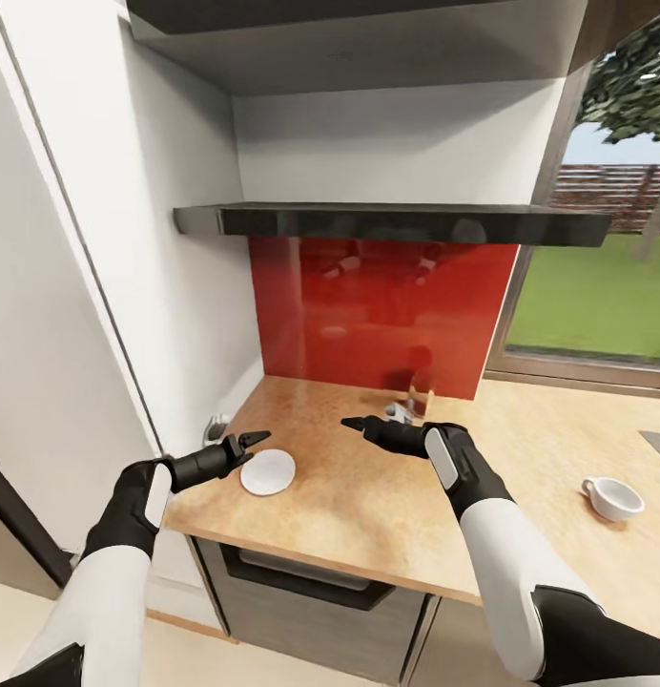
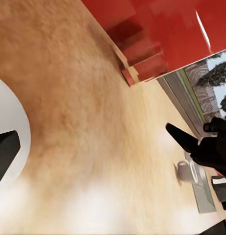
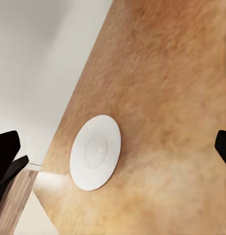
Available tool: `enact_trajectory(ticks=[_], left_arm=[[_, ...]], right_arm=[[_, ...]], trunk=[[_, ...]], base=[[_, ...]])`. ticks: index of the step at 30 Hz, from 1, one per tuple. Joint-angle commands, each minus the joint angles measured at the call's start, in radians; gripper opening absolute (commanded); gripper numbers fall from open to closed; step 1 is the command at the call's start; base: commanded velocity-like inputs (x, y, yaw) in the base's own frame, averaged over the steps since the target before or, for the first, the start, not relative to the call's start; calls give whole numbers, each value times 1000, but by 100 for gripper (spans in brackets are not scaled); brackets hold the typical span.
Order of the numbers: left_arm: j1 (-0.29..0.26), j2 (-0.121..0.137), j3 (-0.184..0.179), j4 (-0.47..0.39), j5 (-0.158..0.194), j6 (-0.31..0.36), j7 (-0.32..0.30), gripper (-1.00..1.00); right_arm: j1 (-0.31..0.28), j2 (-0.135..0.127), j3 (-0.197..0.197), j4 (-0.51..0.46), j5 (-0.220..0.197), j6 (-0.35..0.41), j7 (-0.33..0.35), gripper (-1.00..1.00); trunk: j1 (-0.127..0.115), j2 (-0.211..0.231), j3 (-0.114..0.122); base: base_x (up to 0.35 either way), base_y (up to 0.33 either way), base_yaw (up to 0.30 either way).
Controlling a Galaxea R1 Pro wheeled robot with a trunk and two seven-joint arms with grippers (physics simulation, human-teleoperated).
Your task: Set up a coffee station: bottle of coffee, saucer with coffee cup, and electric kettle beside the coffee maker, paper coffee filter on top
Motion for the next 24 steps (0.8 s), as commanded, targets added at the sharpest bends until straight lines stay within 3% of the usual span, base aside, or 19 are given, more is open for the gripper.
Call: enact_trajectory(ticks=[1,9,11,15,24], left_arm=[[-1,-1,4,-1,3,9,2,100],[17,-1,4,-1,5,7,8,100],[20,0,7,-1,6,7,8,100],[22,3,35,-2,6,7,8,100],[22,8,45,-4,6,7,8,100]], right_arm=[[-1,1,-6,0,-1,7,2,100],[-1,1,-6,41,-2,7,20,100],[-1,3,-5,79,-1,7,113,100],[-1,8,7,99,0,7,161,100],[-1,11,23,103,0,7,169,100]], trunk=[[1,-2,-2],[1,-2,-2],[1,-2,-2],[1,-2,-2],[1,-2,-2]], base=[[133,0,-130],[27,0,-27],[1,0,-1],[0,0,0],[0,130,0]])
